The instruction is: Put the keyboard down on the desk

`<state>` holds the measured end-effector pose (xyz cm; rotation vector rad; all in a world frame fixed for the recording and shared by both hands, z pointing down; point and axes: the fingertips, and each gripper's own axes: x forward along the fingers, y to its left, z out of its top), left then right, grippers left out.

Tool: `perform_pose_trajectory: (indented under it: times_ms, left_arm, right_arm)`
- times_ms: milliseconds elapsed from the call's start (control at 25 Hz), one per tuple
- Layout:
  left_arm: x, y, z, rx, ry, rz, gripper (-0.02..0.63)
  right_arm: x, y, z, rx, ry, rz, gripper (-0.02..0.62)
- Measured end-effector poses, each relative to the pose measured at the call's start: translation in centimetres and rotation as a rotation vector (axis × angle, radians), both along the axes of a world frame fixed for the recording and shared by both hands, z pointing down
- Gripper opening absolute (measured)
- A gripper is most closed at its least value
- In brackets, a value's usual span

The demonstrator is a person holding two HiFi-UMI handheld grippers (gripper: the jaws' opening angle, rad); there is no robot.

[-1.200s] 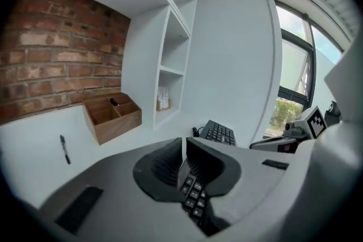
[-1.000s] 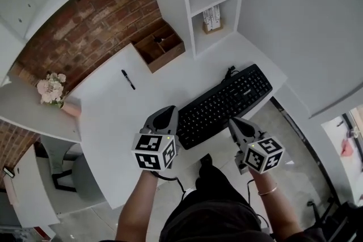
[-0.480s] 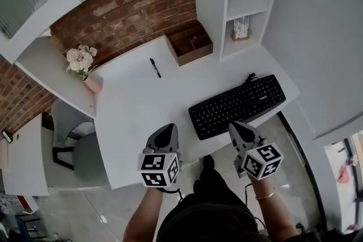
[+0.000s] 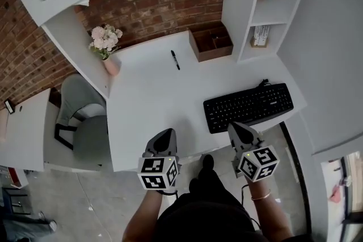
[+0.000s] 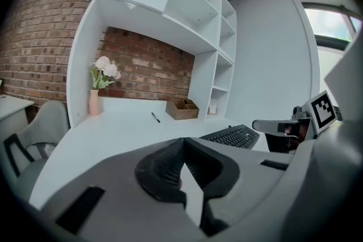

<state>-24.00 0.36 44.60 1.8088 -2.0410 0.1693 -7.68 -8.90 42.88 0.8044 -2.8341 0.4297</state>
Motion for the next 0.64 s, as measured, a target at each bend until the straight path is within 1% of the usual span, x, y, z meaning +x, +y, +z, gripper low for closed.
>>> perform_pose_trajectory:
  times_ms: [320,640]
  left_arm:
    - [-0.5,2.5,-0.2,0.022,0.01,-0.031,0.009]
    - [-1.0,4.4,-0.4,0.034,0.014,-0.046,0.009]
  right_arm:
    - [-0.9,1.8,-0.1,0.014,-0.002,-0.022,0.003]
    - [-1.1,3.4,-0.3,0.021,-0.007,-0.015,0.005]
